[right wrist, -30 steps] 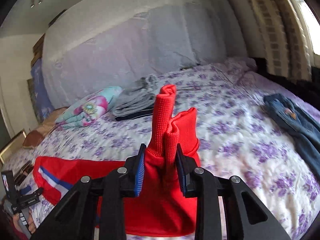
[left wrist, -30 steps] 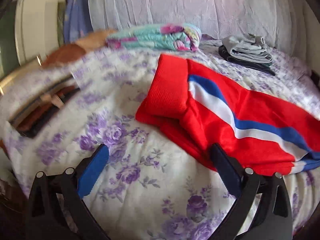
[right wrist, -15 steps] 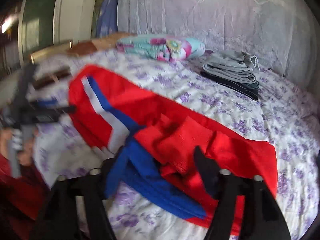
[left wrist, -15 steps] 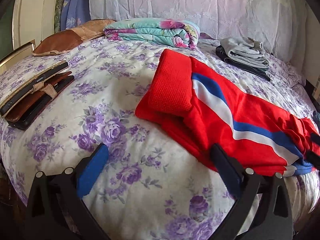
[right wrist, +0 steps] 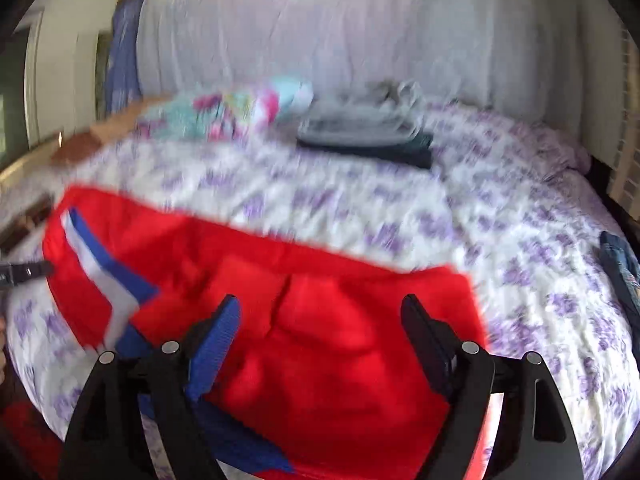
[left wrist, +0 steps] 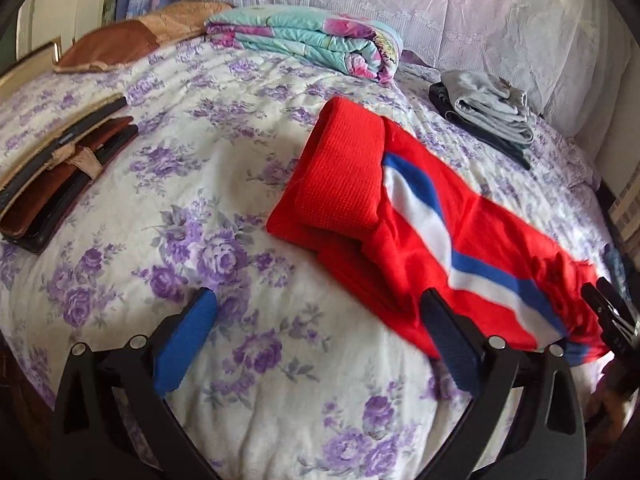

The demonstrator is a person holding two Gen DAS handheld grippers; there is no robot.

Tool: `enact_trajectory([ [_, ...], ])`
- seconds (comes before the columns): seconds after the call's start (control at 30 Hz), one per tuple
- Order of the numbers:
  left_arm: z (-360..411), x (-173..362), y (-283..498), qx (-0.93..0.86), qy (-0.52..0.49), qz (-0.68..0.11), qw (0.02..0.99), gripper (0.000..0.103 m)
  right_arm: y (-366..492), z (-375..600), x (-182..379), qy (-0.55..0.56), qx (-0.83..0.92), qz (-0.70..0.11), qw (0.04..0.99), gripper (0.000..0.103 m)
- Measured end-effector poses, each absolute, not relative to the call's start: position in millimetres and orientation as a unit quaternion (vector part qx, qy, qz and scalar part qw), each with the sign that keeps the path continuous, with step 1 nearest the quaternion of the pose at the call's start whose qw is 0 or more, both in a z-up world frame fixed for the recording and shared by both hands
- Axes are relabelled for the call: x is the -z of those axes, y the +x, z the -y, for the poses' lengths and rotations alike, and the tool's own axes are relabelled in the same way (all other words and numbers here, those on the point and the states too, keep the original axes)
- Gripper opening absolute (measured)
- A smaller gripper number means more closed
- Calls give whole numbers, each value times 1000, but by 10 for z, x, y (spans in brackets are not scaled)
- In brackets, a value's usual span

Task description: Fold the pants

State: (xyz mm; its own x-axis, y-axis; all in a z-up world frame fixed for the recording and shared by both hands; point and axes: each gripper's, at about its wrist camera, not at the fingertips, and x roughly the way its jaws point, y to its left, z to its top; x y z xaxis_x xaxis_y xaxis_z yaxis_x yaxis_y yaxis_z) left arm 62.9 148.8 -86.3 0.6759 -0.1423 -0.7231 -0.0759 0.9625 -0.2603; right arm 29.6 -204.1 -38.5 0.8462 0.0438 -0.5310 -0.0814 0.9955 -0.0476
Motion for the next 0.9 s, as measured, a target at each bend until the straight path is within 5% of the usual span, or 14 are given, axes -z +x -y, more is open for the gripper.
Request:
enact_trajectory([
  [0.1,-1617,828,767,40,-199,-413,888,98,431,2004,531,-62,-41,-324,943,100],
  [0.17,-1683,836,852,44,-240,-419,875,98,598,1976,721,-66,-64,-376,922,99],
  [0.33,-1651,815,943,70,-292,-427,853,98,618,2276,729,31,-108,-371,922,100],
  [0.6,-1595,818,995,69,-326,-415,846,98,538,2235,740,25,-106,-365,924,100],
  [0.9,-1734,891,901,64,-359,-400,841,34,545,2260,732,30,-106,-363,925,100],
])
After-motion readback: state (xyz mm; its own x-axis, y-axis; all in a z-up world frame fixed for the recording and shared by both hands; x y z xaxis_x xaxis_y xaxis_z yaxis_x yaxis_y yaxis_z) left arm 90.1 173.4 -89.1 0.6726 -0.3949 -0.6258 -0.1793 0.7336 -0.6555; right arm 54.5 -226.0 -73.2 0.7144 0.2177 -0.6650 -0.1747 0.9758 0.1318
